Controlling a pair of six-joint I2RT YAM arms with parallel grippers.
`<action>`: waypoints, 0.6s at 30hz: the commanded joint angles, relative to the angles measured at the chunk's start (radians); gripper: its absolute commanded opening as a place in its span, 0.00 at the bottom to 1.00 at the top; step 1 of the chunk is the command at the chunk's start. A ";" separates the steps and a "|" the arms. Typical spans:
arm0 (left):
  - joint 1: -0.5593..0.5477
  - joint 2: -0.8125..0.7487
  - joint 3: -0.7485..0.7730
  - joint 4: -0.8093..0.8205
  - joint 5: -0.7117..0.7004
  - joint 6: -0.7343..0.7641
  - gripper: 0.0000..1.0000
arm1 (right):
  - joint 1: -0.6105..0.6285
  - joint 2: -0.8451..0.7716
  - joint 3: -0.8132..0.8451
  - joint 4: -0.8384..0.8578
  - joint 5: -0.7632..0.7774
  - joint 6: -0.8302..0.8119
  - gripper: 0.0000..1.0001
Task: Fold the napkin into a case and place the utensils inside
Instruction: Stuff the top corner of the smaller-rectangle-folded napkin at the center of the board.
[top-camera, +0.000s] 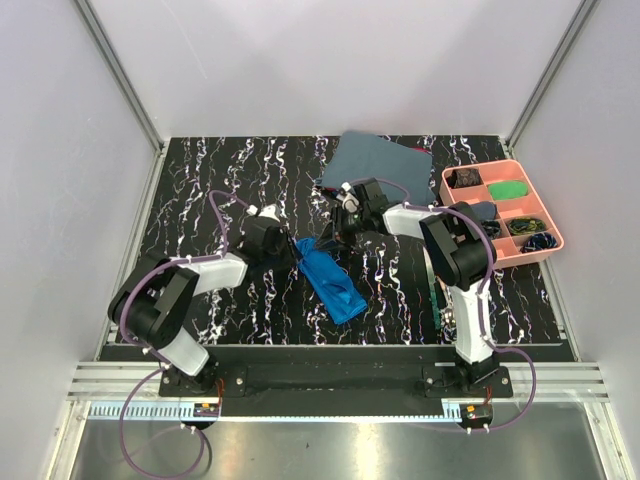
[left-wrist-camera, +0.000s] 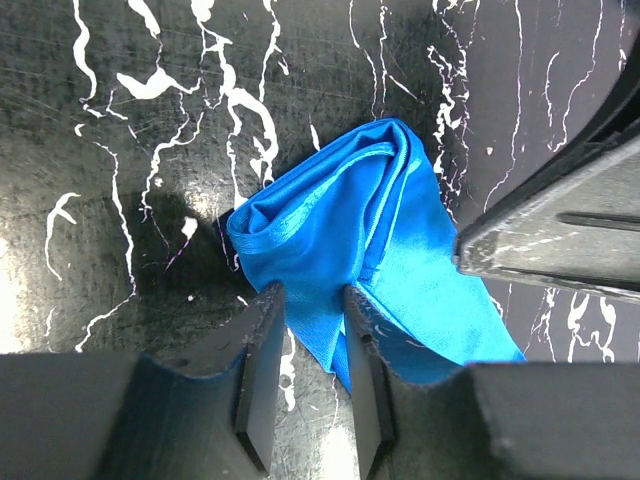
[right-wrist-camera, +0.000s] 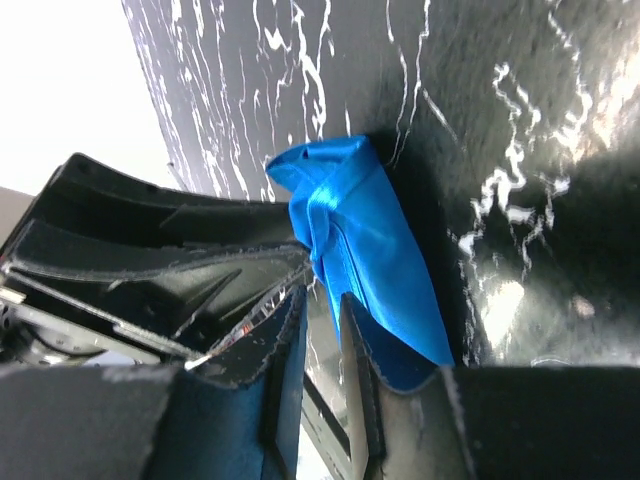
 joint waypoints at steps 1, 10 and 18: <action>-0.005 0.017 0.046 0.010 -0.020 0.016 0.30 | 0.017 0.036 0.038 0.105 -0.038 0.056 0.29; -0.009 -0.015 0.047 0.001 -0.030 0.020 0.32 | 0.029 0.075 0.067 0.125 -0.030 0.067 0.28; -0.037 -0.001 0.061 -0.016 -0.052 0.025 0.45 | 0.037 0.099 0.089 0.119 -0.029 0.071 0.27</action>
